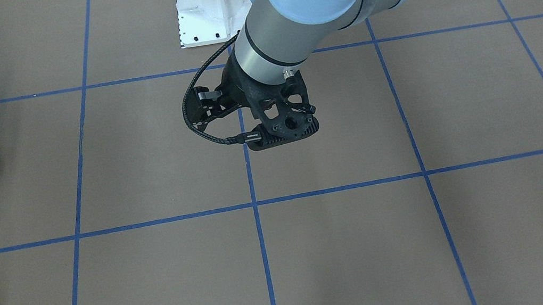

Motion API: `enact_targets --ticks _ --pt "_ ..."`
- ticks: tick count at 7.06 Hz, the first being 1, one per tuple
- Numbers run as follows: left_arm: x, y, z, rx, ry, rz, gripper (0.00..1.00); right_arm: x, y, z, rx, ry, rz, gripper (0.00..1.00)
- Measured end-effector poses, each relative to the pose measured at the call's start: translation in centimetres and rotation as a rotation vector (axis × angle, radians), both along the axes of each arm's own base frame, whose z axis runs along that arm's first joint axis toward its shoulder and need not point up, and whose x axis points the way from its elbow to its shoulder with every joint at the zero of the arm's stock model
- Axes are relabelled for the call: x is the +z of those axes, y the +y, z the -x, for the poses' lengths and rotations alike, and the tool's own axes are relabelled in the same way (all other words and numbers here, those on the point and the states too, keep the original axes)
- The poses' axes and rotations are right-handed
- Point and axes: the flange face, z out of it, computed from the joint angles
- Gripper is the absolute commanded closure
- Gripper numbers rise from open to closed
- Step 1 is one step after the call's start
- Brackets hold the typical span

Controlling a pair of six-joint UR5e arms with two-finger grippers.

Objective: Left arm hands cup to right arm to dump lemon

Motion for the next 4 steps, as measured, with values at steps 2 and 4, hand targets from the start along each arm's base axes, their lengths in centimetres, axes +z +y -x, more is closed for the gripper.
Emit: enact_targets --ticks 2,4 --pt "0.4 -0.5 0.7 -0.012 -0.003 0.004 0.00 1.8 1.8 -3.2 0.082 -0.031 0.011 0.98" --pt "0.3 -0.8 1.3 -0.022 -0.003 0.003 0.00 5.4 4.2 -8.0 0.175 -0.048 0.005 0.99"
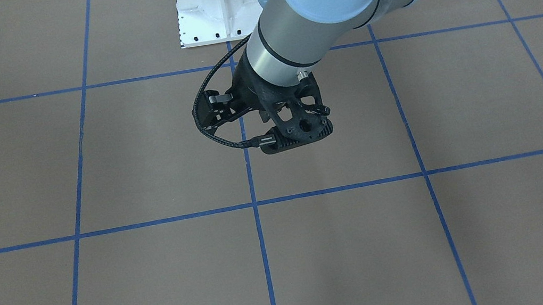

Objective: Left arm hands cup to right arm to dump lemon

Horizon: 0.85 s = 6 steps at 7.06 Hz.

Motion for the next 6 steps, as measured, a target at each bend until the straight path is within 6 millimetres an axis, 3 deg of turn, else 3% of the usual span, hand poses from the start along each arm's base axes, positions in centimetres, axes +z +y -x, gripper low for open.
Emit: enact_targets --ticks 2,6 --pt "0.7 -0.4 0.4 -0.008 -0.006 0.006 0.00 4.1 1.5 -1.7 0.056 -0.070 0.010 0.99" --pt "2.3 -1.5 1.4 -0.033 -0.023 0.018 0.00 5.7 2.9 -2.6 0.113 -0.216 -0.003 0.99"
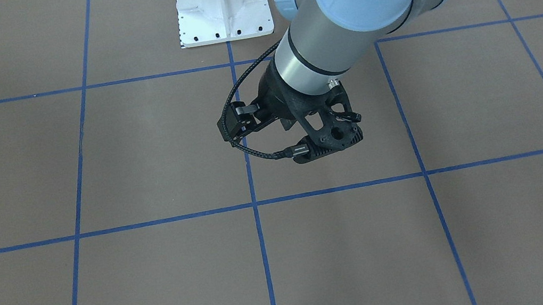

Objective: Left arm hands cup to right arm to dump lemon

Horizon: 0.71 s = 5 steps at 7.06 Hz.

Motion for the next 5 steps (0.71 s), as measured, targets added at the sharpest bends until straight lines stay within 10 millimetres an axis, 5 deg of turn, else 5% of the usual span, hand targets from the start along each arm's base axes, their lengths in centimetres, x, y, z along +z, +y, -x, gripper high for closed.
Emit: enact_targets --ticks 3,5 --pt "0.2 -0.5 0.6 -0.014 -0.004 -0.001 0.00 2.6 2.5 -0.6 0.025 -0.106 -0.027 1.00" --pt "0.7 -0.9 1.0 -0.023 -0.009 0.002 0.00 2.7 3.0 -0.7 0.044 -0.218 -0.039 1.00"
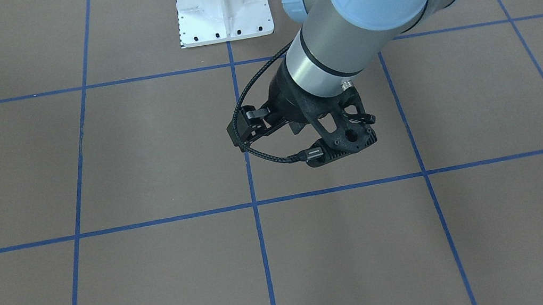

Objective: Left arm hands cup to right arm to dump lemon

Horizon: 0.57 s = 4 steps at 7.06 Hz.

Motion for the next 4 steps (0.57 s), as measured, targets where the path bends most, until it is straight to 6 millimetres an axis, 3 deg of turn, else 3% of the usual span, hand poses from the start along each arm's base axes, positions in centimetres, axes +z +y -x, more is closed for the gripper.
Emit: enact_targets --ticks 4 --pt "0.54 -0.98 1.32 -0.022 -0.006 0.003 0.00 -0.73 0.44 0.16 0.015 -0.315 -0.014 1.00"
